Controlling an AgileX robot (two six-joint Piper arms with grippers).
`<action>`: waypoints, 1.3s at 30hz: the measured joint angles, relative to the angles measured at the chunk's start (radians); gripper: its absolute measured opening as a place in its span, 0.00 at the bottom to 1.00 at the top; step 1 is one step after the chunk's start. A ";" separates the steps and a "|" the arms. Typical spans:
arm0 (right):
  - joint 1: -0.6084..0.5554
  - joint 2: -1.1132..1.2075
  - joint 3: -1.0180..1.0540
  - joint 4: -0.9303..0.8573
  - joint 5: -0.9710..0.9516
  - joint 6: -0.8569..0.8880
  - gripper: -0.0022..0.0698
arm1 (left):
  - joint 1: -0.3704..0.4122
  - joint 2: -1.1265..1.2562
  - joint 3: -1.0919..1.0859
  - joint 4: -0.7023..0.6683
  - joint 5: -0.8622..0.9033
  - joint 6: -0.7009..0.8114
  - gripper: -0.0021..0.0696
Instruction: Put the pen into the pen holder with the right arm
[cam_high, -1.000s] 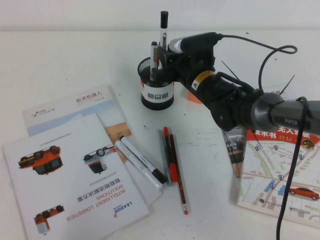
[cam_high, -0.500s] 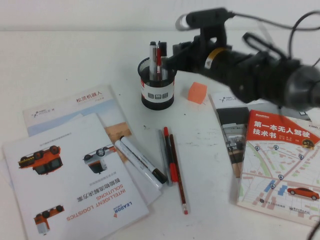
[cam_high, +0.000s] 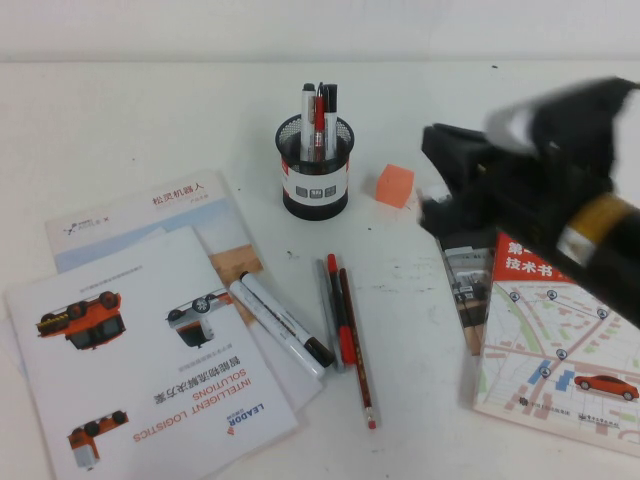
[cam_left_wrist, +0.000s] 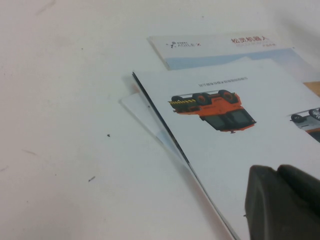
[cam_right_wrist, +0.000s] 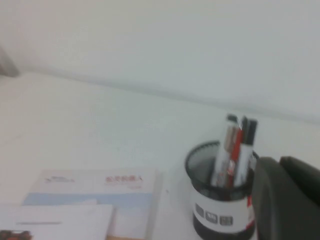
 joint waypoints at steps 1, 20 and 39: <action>0.006 -0.047 0.041 -0.022 -0.026 0.000 0.00 | 0.000 0.000 0.000 0.000 0.000 0.000 0.03; -0.014 -0.605 0.444 0.181 0.145 -0.222 0.00 | 0.000 0.000 0.000 0.000 0.000 0.000 0.03; -0.400 -1.198 0.788 0.478 0.331 -0.493 0.00 | 0.000 0.000 0.000 0.000 0.000 0.000 0.03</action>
